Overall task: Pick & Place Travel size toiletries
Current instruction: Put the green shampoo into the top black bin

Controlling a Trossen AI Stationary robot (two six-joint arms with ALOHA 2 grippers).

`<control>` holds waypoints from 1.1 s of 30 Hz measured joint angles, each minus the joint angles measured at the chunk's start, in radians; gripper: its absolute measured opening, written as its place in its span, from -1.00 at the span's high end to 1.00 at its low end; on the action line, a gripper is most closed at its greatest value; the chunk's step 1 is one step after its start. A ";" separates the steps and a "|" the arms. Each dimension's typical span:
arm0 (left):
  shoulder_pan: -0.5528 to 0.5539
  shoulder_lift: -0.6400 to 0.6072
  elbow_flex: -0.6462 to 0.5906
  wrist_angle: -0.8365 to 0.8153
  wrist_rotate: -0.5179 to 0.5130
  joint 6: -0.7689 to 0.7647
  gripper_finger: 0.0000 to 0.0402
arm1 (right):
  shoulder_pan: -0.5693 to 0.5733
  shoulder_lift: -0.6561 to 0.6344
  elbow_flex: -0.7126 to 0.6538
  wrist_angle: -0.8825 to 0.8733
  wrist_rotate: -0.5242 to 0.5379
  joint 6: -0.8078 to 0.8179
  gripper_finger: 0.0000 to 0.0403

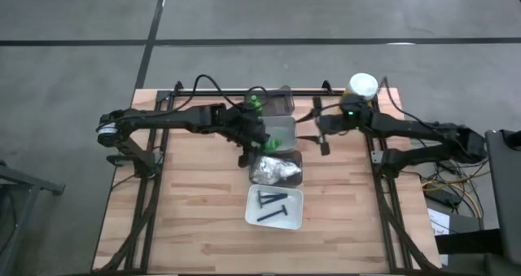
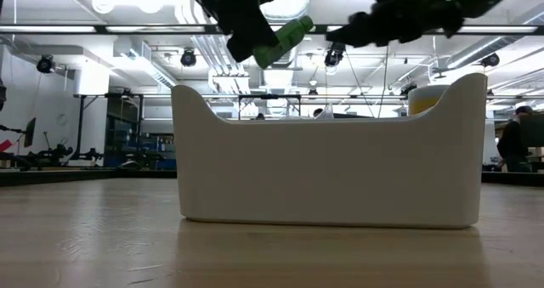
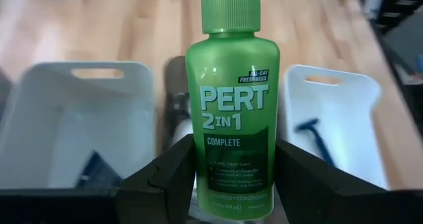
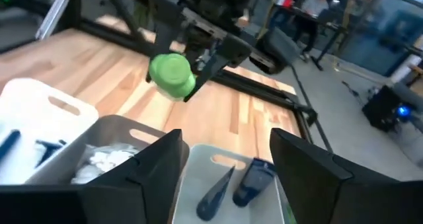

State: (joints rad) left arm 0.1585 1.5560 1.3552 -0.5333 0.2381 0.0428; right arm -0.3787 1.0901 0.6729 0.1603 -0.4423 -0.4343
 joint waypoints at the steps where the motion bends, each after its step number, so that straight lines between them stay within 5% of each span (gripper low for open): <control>1: 0.000 0.000 0.000 -0.004 0.018 -0.004 0.07 | 0.012 0.034 0.021 0.000 0.000 -0.022 -0.15; 19: 0.001 0.000 0.008 -0.068 0.061 -0.041 0.07 | 0.178 0.438 0.326 -0.060 -0.004 -0.285 -0.34; 33: 0.006 0.000 0.008 -0.093 0.061 -0.030 0.07 | 0.176 0.426 0.363 -0.172 -0.014 -0.308 0.13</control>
State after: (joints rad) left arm 0.1642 1.5558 1.3632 -0.6266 0.2989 0.0130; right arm -0.2024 1.5158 1.0357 -0.0115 -0.4564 -0.7425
